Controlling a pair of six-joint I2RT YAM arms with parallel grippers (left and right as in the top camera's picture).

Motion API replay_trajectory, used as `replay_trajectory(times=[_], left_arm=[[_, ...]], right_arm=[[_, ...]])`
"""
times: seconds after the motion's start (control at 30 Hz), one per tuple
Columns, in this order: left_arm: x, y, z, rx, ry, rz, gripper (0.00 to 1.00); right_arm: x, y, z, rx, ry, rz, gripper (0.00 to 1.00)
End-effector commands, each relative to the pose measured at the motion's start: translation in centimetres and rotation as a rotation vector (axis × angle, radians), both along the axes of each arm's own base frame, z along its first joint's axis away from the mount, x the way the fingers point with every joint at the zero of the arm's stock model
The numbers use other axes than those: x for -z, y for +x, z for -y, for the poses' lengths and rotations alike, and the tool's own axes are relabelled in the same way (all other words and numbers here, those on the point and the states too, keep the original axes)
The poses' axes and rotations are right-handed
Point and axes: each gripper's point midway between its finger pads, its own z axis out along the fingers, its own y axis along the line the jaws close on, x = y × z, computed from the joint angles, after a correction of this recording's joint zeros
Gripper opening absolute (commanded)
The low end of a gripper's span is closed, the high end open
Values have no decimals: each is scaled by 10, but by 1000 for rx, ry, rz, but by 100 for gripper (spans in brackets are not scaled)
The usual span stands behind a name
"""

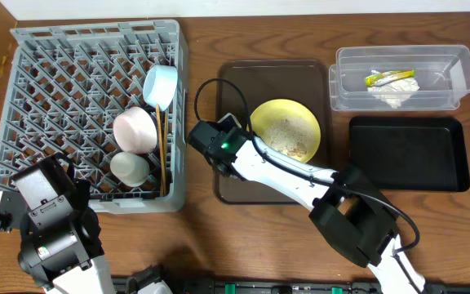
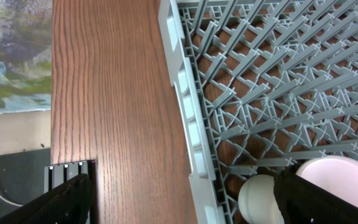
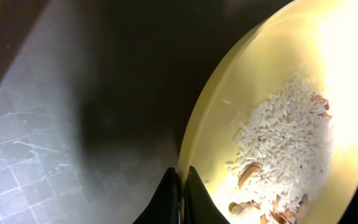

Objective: Sort waste into correct bins and load items into the dishwasher
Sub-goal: 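Lift the yellow plate and carry it toward the black tray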

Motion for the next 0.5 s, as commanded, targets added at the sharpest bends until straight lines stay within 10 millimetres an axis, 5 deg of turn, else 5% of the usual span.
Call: replay_trajectory(times=[0.0,0.47], left_arm=[[-6,-2,-2,-18,13,11,94],[-6,-2,-2,-18,13,11,94]], right_arm=[[-14,9,-2,20,-19,72,1],[-63,11,6,154,8,76,1]])
